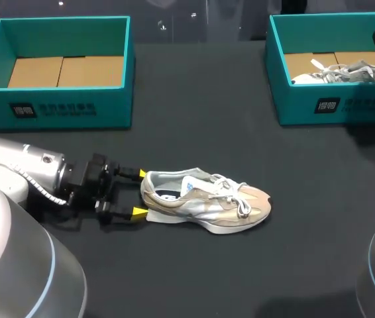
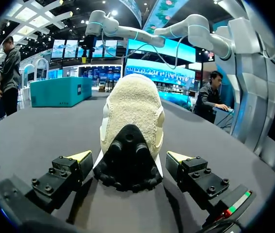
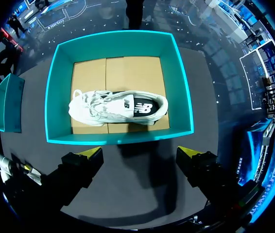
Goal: Take the shoe out of the shoebox, open the shoe tongue, remove and reinsert the insole, then place the shoe into the shoebox
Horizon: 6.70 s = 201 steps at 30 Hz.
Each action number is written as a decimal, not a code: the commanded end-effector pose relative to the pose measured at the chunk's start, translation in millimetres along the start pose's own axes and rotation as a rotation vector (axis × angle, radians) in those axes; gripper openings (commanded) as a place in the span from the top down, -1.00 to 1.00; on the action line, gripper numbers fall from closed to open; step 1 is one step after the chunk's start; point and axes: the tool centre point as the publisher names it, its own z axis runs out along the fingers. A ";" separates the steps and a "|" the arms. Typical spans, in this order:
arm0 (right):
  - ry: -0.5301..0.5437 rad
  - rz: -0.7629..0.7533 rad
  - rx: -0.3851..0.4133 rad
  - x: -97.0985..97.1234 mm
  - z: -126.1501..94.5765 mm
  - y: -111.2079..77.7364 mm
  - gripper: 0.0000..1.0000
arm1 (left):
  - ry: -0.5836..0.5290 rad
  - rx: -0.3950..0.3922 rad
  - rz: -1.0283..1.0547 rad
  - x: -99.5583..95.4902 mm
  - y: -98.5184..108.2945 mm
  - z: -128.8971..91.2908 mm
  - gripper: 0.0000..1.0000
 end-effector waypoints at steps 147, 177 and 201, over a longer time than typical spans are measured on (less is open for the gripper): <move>-0.063 0.130 -0.084 338.1 -75.4 -226.7 -1.00 | 0.005 0.043 0.014 3.8 -8.7 52.5 1.00; -0.059 0.178 -0.027 405.2 -56.5 -254.7 -1.00 | 0.005 0.043 0.014 3.8 -8.7 52.5 1.00; -0.168 0.225 -0.022 471.3 -14.3 -288.8 -1.00 | 0.005 0.043 0.014 3.8 -8.7 52.5 1.00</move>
